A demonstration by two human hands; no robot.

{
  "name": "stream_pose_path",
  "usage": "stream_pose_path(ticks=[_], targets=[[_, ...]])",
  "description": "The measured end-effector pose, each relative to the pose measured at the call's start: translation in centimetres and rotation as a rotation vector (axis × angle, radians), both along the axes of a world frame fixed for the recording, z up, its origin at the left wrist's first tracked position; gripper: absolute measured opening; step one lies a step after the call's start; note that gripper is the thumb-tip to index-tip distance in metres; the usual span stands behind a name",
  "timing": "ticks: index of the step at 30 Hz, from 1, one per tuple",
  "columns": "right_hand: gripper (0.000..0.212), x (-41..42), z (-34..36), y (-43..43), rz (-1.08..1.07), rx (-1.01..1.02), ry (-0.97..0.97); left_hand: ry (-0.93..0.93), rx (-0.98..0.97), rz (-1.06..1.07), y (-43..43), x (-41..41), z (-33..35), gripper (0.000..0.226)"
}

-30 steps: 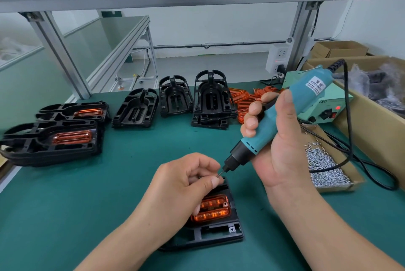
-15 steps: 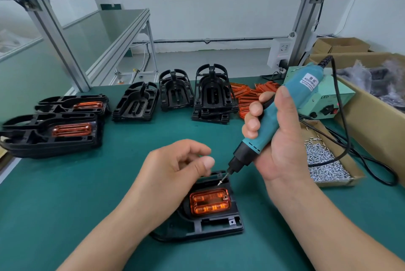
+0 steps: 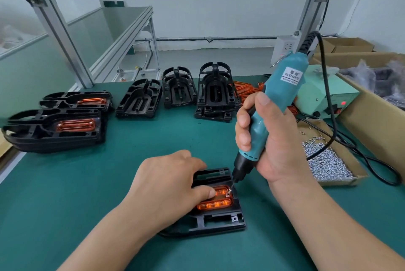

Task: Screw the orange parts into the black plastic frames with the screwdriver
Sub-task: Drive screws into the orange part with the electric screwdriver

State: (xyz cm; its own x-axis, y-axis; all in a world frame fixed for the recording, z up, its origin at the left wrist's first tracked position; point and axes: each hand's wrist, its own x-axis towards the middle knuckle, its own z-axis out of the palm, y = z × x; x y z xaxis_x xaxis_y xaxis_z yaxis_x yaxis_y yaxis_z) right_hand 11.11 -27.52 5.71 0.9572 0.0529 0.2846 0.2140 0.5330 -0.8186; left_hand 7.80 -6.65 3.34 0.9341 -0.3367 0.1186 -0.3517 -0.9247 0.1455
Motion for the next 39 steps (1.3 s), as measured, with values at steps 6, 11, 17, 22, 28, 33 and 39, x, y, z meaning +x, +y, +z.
stream_pose_path(ticks=[6,11,17,22,28,33,39], targets=[[0.023,-0.3,0.0,0.4,0.005,-0.075,-0.025,0.035,-0.006,0.037,-0.4,0.1,-0.2,0.056],[0.029,-0.9,0.3,1.0,0.032,-0.14,-0.1,0.036,-0.018,0.066,-0.7,0.1,-0.4,0.049],[0.042,-1.3,0.5,1.9,0.124,-0.201,-0.154,0.052,-0.012,0.089,-1.2,0.4,-0.4,0.046],[0.039,-1.5,0.5,2.8,0.174,-0.314,-0.172,0.042,0.003,0.087,-1.3,0.4,-0.6,0.042],[0.025,-1.4,0.7,3.2,0.18,-0.416,-0.191,0.057,-0.039,0.06,-1.3,0.2,-0.3,0.043],[0.025,-1.2,0.7,3.3,0.236,-0.451,-0.174,0.092,-0.062,0.057,-1.2,0.2,-0.1,0.034],[0.017,-1.1,0.2,2.8,0.292,-0.393,-0.196,0.106,-0.04,0.04,-1.2,0.2,0.0,0.033]])
